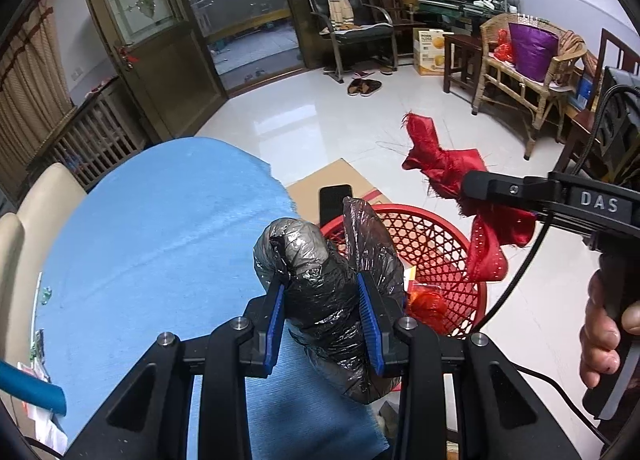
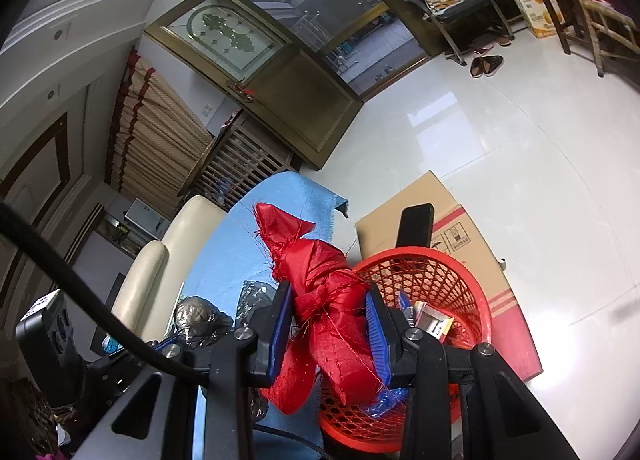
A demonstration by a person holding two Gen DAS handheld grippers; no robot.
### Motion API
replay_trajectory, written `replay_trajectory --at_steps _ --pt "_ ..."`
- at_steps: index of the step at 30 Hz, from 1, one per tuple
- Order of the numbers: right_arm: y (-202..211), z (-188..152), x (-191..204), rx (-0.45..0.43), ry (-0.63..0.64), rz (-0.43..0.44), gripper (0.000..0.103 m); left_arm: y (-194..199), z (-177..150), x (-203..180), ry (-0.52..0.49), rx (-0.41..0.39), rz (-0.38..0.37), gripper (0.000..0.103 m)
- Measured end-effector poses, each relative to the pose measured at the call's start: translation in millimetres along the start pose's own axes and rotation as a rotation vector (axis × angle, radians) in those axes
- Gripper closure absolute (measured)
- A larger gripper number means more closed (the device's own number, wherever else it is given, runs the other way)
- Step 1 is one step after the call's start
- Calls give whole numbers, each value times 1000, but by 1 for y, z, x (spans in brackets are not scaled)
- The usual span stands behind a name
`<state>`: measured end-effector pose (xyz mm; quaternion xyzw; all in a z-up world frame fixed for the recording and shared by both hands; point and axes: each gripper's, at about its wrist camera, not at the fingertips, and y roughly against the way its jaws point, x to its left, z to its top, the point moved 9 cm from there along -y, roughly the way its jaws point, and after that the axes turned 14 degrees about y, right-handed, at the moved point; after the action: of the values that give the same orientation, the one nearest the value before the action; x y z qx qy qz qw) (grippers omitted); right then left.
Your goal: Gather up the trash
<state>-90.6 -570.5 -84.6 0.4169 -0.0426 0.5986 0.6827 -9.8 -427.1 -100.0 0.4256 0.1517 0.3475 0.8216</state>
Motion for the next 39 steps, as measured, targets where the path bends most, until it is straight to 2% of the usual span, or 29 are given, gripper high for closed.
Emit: replay_trajectory --at_steps 14,15,16,18,23,34,35,37,39 --pt "-17 -19 -30 41 -84 -21 63 -20 -9 -14 11 52 -98 63" --pt "-17 -20 -31 45 -89 -20 57 -21 -10 -15 7 54 -101 58" --pt "-17 -20 -33 48 -97 -24 44 -21 -10 -15 4 54 -100 48" --pt "-16 -22 -34 42 -120 -13 39 -19 -9 -14 -2 37 -88 43" --pt "-15 -19 -28 35 -99 -10 39 -13 -7 -9 -17 11 -59 43" --pt "-21 -17 -6 47 -47 -9 39 13 -2 25 4 -57 62 37" --pt "-21 -17 -3 47 -39 -9 39 17 -1 29 6 -66 73 36" --pt "-20 -16 4 49 -23 -10 39 25 1 36 13 -91 92 26" --pt "-20 -14 11 50 -6 -12 39 34 4 44 24 -119 106 25"
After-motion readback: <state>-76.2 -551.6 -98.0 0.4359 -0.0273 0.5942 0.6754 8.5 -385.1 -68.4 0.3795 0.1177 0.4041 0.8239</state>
